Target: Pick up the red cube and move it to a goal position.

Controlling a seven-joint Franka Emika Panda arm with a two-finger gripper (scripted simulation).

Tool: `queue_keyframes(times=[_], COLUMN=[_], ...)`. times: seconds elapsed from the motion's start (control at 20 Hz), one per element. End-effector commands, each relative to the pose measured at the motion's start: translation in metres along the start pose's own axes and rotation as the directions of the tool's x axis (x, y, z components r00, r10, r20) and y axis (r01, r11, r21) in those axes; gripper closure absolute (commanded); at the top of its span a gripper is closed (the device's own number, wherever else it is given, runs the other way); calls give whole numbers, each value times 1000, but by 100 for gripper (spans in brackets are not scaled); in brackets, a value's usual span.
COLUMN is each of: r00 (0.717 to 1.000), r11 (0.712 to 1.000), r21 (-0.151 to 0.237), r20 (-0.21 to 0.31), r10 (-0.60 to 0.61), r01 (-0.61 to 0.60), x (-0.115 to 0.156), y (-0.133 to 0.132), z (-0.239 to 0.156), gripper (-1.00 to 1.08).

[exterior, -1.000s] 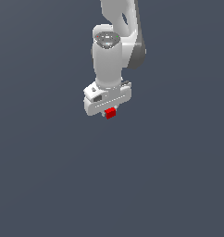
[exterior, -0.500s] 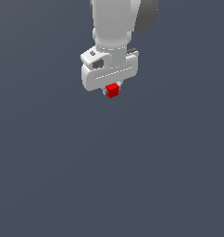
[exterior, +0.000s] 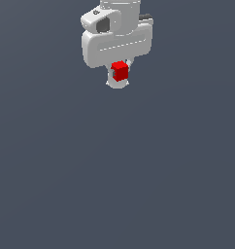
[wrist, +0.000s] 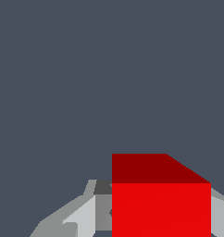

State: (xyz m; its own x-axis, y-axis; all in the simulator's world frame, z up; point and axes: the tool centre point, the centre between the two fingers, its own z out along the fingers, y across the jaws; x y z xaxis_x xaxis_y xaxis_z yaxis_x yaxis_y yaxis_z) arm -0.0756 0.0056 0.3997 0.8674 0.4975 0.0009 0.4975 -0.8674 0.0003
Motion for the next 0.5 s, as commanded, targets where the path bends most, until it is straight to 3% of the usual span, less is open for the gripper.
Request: queue_keyframes(times=[0.0, 0.45], r00=[1000, 1000], r11=[1000, 1000], r21=[0, 0], r20=[1, 1], r10=[0, 1], r01=[0, -1], x=[0, 1], y=[-2, -3], z=[-14, -33], gripper=[108, 108])
